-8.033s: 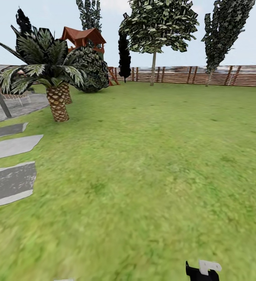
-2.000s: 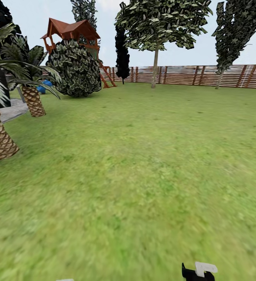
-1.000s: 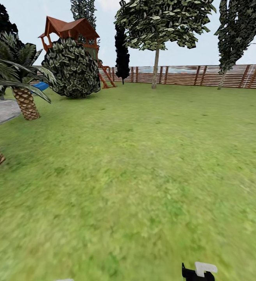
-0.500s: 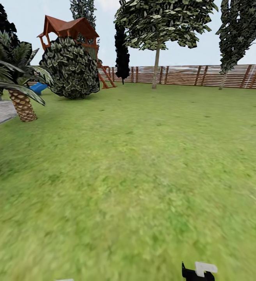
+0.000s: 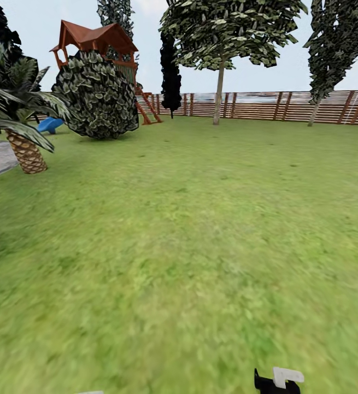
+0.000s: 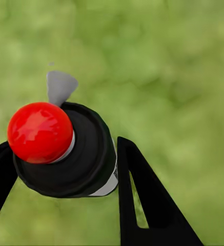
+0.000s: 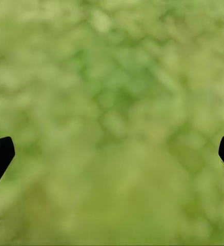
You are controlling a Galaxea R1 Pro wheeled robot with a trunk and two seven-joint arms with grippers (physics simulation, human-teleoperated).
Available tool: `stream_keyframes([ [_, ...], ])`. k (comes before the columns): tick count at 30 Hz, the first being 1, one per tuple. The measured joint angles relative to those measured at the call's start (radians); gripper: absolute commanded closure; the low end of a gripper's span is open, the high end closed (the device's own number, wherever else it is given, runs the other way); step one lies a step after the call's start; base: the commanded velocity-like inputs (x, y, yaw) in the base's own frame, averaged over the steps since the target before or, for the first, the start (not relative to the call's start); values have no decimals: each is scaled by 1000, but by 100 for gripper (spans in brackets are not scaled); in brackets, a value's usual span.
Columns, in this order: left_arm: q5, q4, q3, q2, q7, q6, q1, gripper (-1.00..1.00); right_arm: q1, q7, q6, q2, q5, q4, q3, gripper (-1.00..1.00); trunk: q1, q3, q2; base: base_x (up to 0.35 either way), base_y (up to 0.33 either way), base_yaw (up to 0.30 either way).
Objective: Pick up the pesticide atomizer in the garden and spray insectifuge to fully cover both potted plants in the garden.
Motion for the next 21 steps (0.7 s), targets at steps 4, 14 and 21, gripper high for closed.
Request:
stream_keyframes([
  [4, 0, 0, 0, 0, 0, 0, 0, 100, 0, 0, 0, 0, 0, 0, 0, -100, 0, 0, 0, 337, 0, 0],
  [14, 0, 0, 0, 0, 0, 0, 0, 100, 0, 0, 0, 0, 0, 0, 0, -100, 0, 0, 0, 337, 0, 0],
  [21, 0, 0, 0, 0, -1, 0, 0, 100, 0, 0, 0, 0, 0, 0, 0, -100, 0, 0, 0, 337, 0, 0],
])
